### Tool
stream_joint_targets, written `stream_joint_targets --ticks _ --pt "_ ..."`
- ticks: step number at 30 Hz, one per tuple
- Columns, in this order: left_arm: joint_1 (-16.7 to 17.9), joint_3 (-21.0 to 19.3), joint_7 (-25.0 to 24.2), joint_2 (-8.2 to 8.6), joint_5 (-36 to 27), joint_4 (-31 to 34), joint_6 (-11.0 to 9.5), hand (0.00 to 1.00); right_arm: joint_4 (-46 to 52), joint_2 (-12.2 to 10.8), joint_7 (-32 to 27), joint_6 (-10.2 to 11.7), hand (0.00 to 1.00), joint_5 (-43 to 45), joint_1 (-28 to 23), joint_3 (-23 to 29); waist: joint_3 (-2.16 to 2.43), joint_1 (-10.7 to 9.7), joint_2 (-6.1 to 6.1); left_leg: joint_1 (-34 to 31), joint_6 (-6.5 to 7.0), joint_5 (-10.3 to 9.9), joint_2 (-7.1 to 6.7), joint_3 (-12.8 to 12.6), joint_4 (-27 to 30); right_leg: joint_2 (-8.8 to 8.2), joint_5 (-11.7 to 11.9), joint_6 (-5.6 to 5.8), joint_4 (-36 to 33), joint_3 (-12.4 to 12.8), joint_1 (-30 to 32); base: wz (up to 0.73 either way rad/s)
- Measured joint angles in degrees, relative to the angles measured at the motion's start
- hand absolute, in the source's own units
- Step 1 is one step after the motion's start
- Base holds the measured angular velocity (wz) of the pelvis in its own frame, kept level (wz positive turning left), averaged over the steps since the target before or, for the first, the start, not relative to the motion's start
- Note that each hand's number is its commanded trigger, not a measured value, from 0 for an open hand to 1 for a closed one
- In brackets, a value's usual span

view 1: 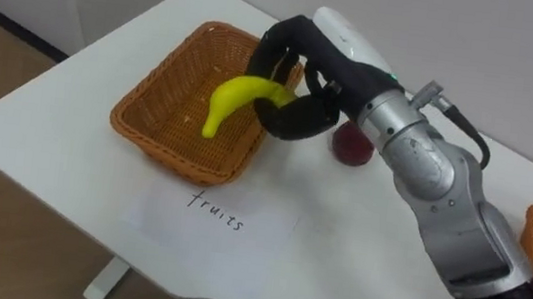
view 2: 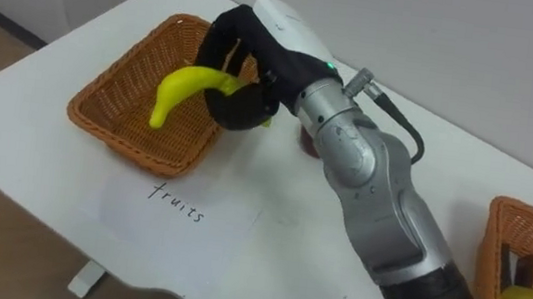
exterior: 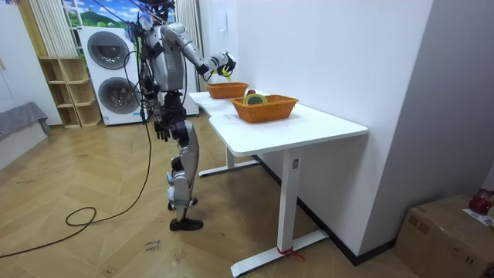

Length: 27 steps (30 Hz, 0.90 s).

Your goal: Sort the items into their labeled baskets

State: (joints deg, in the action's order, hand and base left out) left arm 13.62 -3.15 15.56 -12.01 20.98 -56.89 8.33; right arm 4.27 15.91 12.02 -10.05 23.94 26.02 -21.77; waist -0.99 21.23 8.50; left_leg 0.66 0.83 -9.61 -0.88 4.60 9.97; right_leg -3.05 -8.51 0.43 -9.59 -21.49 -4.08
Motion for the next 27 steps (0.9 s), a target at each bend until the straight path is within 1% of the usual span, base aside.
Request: stream_joint_targets --ticks 7,11,12,14,17,21,23,27 --pt "0.1 0.1 -0.6 0.04 0.0 0.1 0.0 0.00 -1.4 -0.4 -2.7 0.1 1.00 -1.1 0.0 0.0 0.05 1.0 0.08 0.0 0.00 0.0 0.02 0.1 -0.2 0.04 0.0 0.01 0.0 -0.2 0.0 0.00" --pt "0.6 0.1 -0.7 0.05 0.0 0.4 0.0 0.00 -1.5 -1.1 -4.8 0.1 1.00 -0.3 0.0 -0.8 0.15 1.3 0.24 -0.1 0.00 0.0 0.03 0.2 -0.2 0.03 0.0 0.01 0.0 -0.8 0.1 0.00" --pt "0.7 0.0 -0.8 0.05 0.3 0.4 0.0 0.00 -1.5 -1.1 -5.1 0.1 1.00 -0.2 0.0 -1.1 0.19 1.4 0.31 -0.1 0.00 0.0 0.03 0.2 -0.2 0.04 0.0 0.02 0.0 -0.8 0.1 0.00" --pt "1.2 0.0 -1.5 0.06 3.6 0.8 0.1 0.00 -1.5 -1.1 -5.6 0.1 1.00 0.4 0.0 -2.0 0.31 1.8 0.56 -0.2 0.00 0.0 0.03 0.2 -0.3 0.06 0.0 0.07 0.0 -0.8 0.0 0.00" --pt "1.4 0.0 -2.6 0.05 5.9 1.8 0.3 0.00 -1.5 -1.3 -6.2 0.1 1.00 1.2 0.0 -2.3 0.30 2.8 0.79 -0.2 0.00 0.0 0.03 0.4 -0.3 0.06 -0.1 0.09 0.0 -0.8 -0.1 0.01" --pt "1.8 0.0 -3.3 0.02 6.1 2.4 0.6 0.00 -2.1 -1.7 -7.6 0.1 1.00 1.6 0.2 -4.3 0.22 3.3 1.05 -0.2 0.00 0.0 0.04 0.4 -0.3 0.05 -0.1 0.12 0.0 -0.8 -0.2 0.01" --pt "1.7 0.0 -4.0 0.00 6.2 2.4 0.6 0.00 -3.8 -2.4 -8.4 0.1 1.00 1.6 0.2 -4.5 0.21 4.0 1.07 -0.1 -0.01 0.0 0.04 0.4 -0.3 0.04 -0.1 0.12 0.0 -0.9 -0.2 0.00" --pt "1.8 0.0 -4.2 0.02 6.2 3.1 1.0 0.00 -7.1 -2.6 -9.5 0.1 1.00 1.6 1.9 -5.6 0.00 4.4 0.79 -0.5 -0.01 0.0 -0.03 0.8 -0.3 -0.01 -0.1 0.14 0.0 -1.3 -0.2 0.05"
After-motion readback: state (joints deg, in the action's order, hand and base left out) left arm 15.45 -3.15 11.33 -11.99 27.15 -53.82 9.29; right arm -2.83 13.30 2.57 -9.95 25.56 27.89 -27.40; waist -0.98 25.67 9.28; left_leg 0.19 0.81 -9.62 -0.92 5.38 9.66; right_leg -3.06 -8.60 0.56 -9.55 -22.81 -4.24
